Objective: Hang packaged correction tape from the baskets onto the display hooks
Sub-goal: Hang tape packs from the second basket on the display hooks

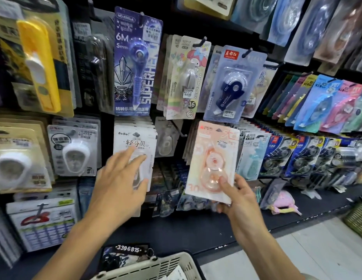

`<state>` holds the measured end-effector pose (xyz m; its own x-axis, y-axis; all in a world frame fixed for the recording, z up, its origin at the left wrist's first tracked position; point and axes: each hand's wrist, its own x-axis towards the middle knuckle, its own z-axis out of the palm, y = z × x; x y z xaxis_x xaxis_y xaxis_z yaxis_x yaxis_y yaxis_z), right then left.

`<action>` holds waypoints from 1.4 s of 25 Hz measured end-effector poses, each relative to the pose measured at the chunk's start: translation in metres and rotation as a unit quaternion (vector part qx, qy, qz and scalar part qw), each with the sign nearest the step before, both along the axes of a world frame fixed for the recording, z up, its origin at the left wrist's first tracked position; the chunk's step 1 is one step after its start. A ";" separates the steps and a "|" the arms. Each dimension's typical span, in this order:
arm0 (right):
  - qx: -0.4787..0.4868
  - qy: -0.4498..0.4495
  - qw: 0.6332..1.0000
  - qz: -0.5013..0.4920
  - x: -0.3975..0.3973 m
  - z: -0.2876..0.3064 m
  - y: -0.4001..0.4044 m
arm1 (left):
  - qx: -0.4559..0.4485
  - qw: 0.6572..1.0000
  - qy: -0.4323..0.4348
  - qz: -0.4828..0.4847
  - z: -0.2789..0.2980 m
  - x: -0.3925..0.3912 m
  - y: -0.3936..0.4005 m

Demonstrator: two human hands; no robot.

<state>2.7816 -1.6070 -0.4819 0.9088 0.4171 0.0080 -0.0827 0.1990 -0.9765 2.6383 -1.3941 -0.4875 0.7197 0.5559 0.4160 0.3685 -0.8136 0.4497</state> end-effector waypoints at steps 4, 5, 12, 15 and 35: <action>-0.078 0.006 0.992 -0.098 0.028 0.000 -0.024 | 0.017 0.996 0.090 0.004 -0.008 0.004 0.000; -0.091 0.006 0.989 -0.114 0.031 -0.003 -0.028 | 0.019 0.995 0.102 0.006 -0.009 0.004 -0.001; -0.070 0.163 0.981 -0.077 0.066 -0.019 -0.009 | 0.040 0.992 0.120 0.001 -0.018 0.001 0.001; -0.056 0.193 0.980 -0.009 0.066 -0.038 -0.001 | 0.037 0.994 0.106 -0.020 -0.024 -0.001 0.005; -0.605 -0.469 0.376 0.522 -0.165 -0.349 -0.017 | -0.212 0.769 0.587 -0.135 -0.261 -0.116 0.003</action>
